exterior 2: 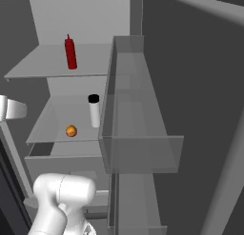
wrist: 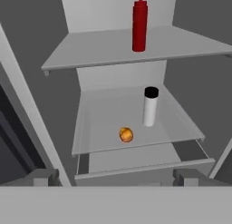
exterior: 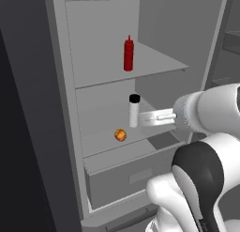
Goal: Place the ketchup and mayonnaise from the counter to the top shelf of the fridge. If the existing items in the fridge are on the top shelf, move them to other shelves.
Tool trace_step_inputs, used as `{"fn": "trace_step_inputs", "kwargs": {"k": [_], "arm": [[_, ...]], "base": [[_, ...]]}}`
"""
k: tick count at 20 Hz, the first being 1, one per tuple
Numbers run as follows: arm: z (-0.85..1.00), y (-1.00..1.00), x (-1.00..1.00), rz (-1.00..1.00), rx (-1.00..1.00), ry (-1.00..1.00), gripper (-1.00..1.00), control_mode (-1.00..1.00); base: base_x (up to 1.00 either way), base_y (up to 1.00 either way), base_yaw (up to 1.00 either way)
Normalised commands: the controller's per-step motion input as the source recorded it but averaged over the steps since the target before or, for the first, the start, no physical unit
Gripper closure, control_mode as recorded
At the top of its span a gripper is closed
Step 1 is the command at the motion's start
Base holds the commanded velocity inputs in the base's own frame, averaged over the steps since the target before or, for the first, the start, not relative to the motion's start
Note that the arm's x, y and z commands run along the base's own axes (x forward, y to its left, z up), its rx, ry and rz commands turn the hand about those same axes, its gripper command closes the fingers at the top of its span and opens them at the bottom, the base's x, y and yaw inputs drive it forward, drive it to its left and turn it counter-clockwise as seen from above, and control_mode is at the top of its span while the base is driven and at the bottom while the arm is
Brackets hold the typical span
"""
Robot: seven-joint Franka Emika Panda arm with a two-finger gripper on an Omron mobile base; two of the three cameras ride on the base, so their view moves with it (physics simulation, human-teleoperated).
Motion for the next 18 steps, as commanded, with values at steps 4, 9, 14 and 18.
{"fn": "trace_step_inputs", "kwargs": {"k": [4, 9, 14, 18], "arm": [[0.0, -0.04, 0.0, 0.0, 0.0, 0.0, -1.0, -1.0], [-0.01, 0.0, -0.1, 0.0, 0.0, 0.0, -1.0, 1.0], [0.0, 0.0, 0.0, 0.0, 0.0, 0.0, -1.0, 1.0], [0.0, 0.0, 0.0, 0.0, 0.0, 0.0, -1.0, 1.0]], "base": [[0.0, 0.0, 0.0], [-0.23, 0.0, 0.0], [-0.87, 0.0, 0.0], [-1.0, 0.0, 0.0]]}}
